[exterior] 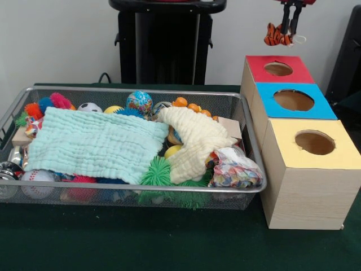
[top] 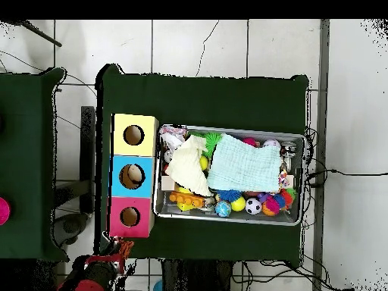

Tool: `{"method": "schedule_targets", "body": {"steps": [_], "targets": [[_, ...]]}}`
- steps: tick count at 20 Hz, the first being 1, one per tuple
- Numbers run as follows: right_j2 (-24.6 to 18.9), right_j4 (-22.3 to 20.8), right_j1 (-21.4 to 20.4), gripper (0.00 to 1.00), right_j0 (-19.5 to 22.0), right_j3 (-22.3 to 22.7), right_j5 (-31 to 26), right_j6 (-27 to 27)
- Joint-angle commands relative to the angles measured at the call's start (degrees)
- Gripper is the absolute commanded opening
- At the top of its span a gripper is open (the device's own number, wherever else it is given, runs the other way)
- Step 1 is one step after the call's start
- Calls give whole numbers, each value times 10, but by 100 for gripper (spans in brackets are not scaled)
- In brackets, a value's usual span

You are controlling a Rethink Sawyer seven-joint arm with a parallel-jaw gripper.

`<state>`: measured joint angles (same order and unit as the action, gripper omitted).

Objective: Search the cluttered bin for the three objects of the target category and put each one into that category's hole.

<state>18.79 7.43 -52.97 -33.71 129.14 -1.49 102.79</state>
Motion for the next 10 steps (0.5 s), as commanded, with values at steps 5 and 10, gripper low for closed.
{"method": "schedule_targets", "body": {"steps": [5, 10], "targets": [[-19, 11, -11, 0, 29, -63, -73, 80], [-5, 10, -23, 0, 22, -81, -114, 76]]}}
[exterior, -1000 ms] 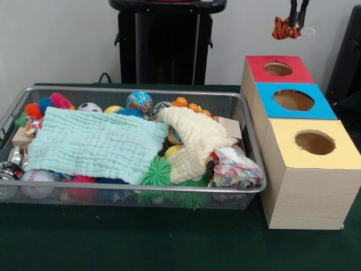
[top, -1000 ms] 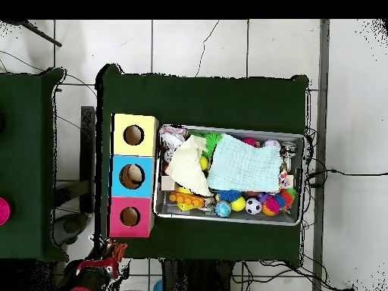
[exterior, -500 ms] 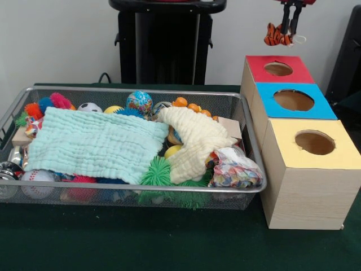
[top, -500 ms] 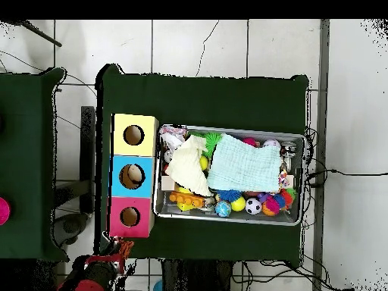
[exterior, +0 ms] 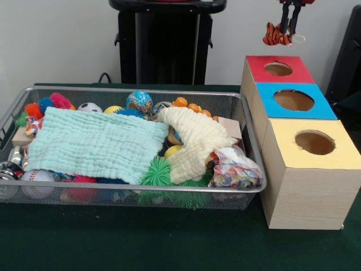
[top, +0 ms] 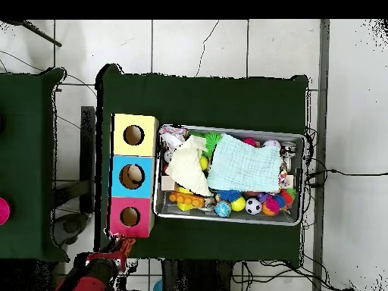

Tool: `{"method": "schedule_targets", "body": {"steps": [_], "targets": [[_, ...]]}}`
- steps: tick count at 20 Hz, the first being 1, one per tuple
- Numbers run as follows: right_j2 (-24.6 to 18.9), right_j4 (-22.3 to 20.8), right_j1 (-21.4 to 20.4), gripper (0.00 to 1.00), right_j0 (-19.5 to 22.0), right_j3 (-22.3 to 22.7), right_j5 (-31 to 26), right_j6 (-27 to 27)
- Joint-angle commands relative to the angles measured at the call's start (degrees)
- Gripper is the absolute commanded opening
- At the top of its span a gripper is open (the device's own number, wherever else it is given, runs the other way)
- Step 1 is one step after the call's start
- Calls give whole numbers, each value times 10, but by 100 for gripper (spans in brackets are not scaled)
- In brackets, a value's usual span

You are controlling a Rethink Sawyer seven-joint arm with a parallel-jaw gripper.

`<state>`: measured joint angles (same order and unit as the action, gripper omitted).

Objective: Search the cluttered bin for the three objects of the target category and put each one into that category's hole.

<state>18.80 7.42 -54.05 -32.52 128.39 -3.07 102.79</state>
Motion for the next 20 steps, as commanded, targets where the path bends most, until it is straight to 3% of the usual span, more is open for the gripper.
{"method": "schedule_targets", "body": {"steps": [1, 11, 20], "targets": [[-2, 9, -14, 0, 8, -79, -109, 76], [-7, -2, -12, 0, 15, -92, -115, 80], [-17, -10, 42, 0, 26, -86, -31, 91]]}}
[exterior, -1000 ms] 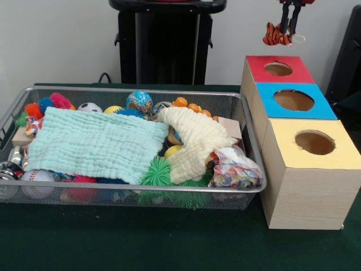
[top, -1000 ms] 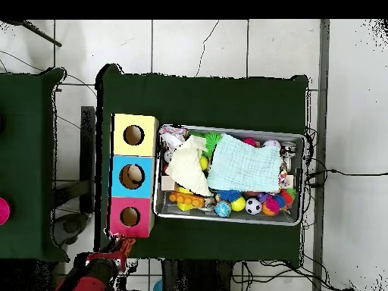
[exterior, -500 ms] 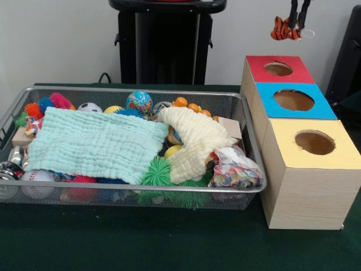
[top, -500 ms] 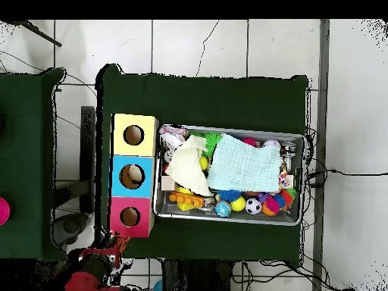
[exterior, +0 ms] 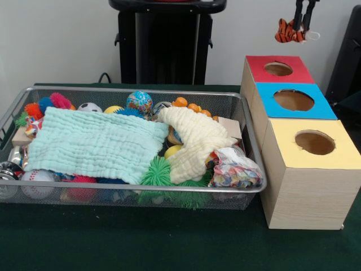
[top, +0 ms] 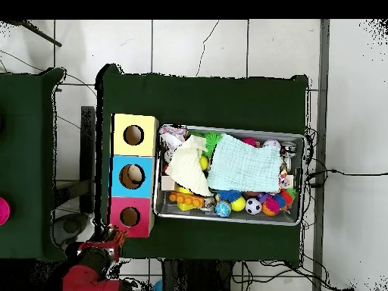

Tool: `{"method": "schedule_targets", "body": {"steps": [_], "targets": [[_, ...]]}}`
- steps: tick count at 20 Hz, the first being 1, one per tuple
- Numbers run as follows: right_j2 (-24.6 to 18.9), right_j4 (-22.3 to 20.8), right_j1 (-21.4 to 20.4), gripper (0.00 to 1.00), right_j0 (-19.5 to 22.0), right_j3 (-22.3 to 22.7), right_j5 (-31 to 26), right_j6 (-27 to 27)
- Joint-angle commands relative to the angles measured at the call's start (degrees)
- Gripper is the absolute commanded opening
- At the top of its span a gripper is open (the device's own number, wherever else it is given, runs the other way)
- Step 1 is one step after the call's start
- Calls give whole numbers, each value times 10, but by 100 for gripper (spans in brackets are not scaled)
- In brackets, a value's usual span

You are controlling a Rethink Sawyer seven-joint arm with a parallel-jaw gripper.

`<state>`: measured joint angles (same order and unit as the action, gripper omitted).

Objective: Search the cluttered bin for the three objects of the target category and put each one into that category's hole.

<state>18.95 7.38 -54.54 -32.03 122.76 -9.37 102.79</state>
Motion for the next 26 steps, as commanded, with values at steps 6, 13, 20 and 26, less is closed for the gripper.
{"method": "schedule_targets", "body": {"steps": [6, 13, 20, 26], "targets": [[-33, -21, 65, 0, 33, -16, 80, 92], [-34, -20, 84, 0, 36, -7, 119, 91], [-34, -14, 107, 0, 31, -6, 152, 95], [-44, -18, 123, 0, 35, 5, 182, 103]]}}
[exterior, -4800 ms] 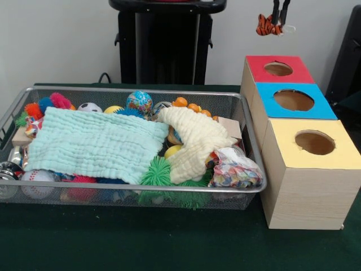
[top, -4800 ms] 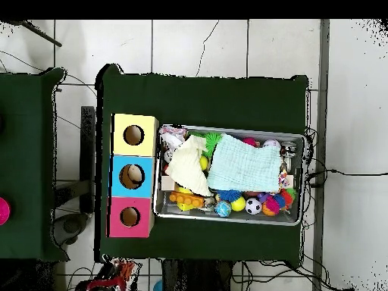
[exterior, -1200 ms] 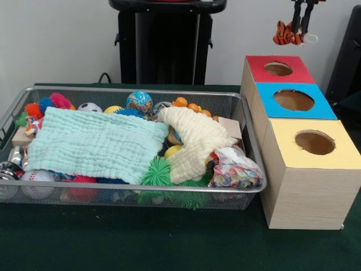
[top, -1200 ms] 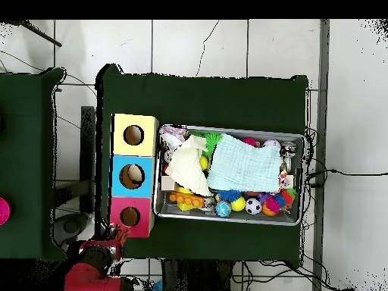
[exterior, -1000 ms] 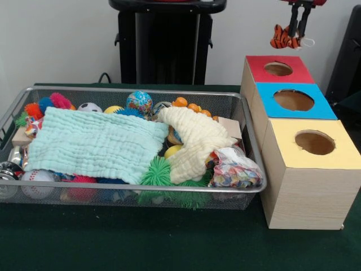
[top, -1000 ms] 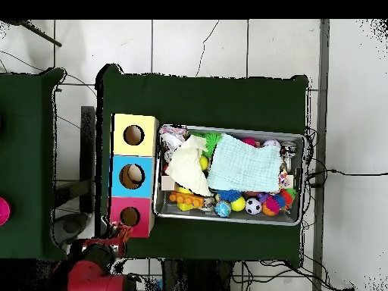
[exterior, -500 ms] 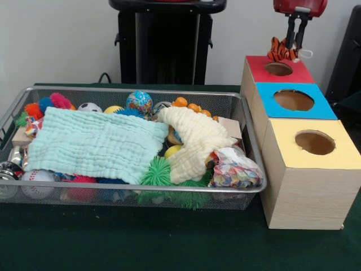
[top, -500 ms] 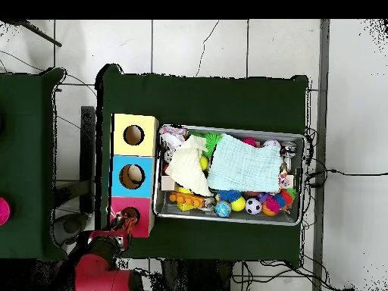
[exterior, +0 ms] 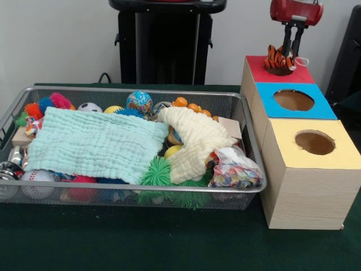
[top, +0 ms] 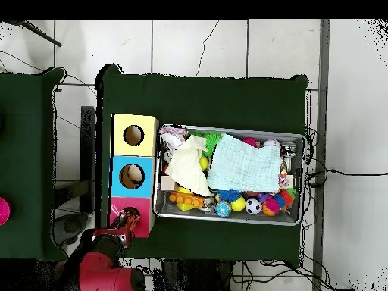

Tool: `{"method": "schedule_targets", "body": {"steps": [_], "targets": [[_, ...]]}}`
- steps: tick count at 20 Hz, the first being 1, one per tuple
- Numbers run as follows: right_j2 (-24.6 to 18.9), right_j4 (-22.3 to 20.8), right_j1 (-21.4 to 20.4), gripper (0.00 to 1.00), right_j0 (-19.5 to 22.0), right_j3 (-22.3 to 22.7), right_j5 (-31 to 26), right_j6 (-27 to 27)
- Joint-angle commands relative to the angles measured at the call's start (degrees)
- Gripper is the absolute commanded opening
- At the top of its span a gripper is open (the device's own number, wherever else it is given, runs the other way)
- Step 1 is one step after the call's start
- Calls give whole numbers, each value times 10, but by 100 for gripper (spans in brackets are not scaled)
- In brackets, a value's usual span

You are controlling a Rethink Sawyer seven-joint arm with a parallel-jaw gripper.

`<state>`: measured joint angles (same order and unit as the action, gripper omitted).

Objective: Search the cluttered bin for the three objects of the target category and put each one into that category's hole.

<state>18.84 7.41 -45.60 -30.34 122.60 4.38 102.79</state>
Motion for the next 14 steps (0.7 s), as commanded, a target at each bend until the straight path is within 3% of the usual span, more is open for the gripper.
{"method": "schedule_targets", "body": {"steps": [1, 14], "targets": [[-43, -20, 35, 0, 17, 11, 50, 104], [-40, -5, 59, 0, 1, 16, 76, 112]]}}
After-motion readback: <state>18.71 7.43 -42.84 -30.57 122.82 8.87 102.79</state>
